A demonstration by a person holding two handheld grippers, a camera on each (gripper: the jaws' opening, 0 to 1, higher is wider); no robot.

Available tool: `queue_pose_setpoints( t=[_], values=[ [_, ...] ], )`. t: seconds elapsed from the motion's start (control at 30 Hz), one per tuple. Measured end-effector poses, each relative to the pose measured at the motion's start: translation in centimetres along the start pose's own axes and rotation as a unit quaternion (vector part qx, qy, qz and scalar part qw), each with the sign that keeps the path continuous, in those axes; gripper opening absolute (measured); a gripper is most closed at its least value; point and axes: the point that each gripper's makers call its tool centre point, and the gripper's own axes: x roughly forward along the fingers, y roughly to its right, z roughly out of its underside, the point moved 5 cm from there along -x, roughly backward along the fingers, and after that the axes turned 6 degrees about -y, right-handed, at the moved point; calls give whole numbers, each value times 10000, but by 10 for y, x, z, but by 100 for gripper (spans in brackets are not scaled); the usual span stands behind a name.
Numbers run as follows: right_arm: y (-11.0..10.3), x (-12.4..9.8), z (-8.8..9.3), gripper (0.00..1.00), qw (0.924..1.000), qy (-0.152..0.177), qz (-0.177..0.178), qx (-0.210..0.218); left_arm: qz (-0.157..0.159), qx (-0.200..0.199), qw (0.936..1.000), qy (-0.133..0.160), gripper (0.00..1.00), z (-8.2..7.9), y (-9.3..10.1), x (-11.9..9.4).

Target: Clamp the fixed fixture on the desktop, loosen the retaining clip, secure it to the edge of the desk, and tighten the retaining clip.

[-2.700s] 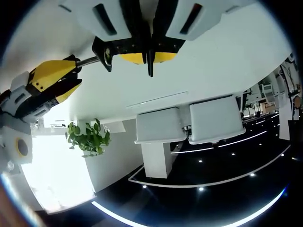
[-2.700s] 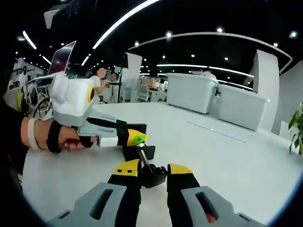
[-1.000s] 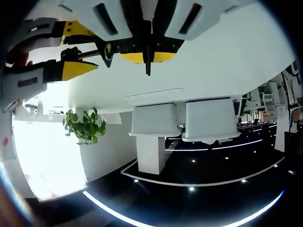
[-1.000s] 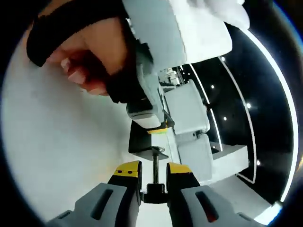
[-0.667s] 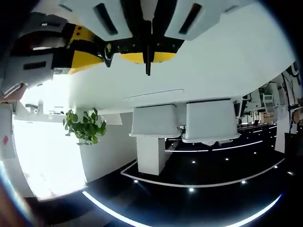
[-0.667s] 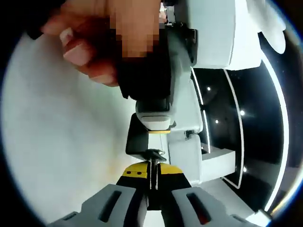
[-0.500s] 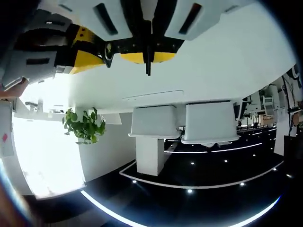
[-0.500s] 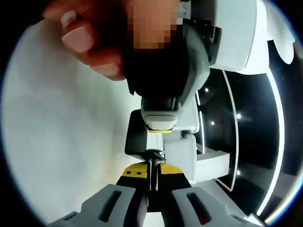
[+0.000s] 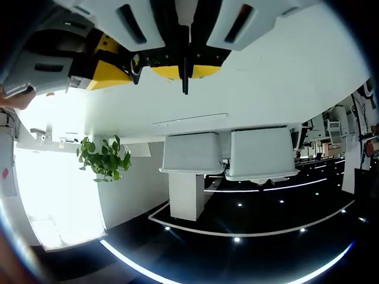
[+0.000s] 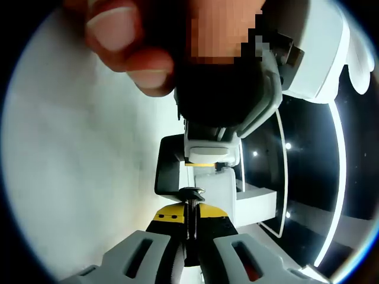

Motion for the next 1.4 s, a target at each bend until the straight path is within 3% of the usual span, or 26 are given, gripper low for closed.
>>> queue_pose_setpoints(
  t=[0.17, 0.27, 0.4, 0.47, 0.6, 0.7, 0.77, 0.83, 0.9, 1.0, 1.07, 1.1, 1.13, 1.2, 1.27, 1.4],
  values=[
    [2, 7, 2, 3, 9997, 108, -6, 204, -40, 52, 9999, 146, 6, -2, 2, -2],
    [7, 2, 4, 2, 9987, 204, 21, 477, 0, 42, 9981, 613, 7, -10, 4, -6],
    [9, 2, 7, 2, 9981, 160, 39, 590, 63, -190, 9977, 649, 12, -12, 5, -9],
    [12, 3, 11, 3, 9969, 116, 25, 771, 166, -399, 9958, 809, 17, -15, 8, -10],
    [16, 10, 17, 3, 9941, 51, 53, 1083, 311, -394, 9945, 921, 21, -18, 16, -14],
    [19, 7, 23, 3, 9920, 2, 71, 1260, 491, -481, 9930, 962, 31, -18, 25, -20],
    [19, 5, 24, 3, 9908, 7, 41, 1352, 650, -552, 9906, 1066, 31, -21, 29, -23],
    [18, 7, 27, 3, 9890, -18, 39, 1481, 682, -579, 9905, 1048, 31, -22, 31, -26],
    [21, 7, 31, 3, 9857, -68, 44, 1683, 606, -841, 9870, 1231, 33, -26, 27, -35],
    [23, 5, 36, 3, 9832, -121, 4, 1822, 625, -824, 9845, 1419, 38, -31, 30, -57],
    [24, 4, 34, 3, 9813, -68, -11, 1925, 879, -685, 9836, 1418, 46, -34, 41, -68],
    [24, 3, 33, 3, 9809, -33, -7, 1943, 989, -559, 9839, 1377, 45, -34, 48, -74],
    [23, 5, 32, 3, 9829, 13, -25, 1843, 857, -328, 9859, 1401, 43, -35, 46, -78],
    [22, 5, 29, 3, 9821, 72, -18, 1882, 753, -171, 9868, 1421, 44, -38, 46, -82],
    [24, 2, 26, 3, 9819, 142, -15, 1887, 756, -148, 9873, 1386, 49, -42, 35, -70],
    [27, -5, 23, 3, 9809, 245, 52, 1930, 601, 5, 9911, 1188, 53, -36, 34, -64]
  ],
)
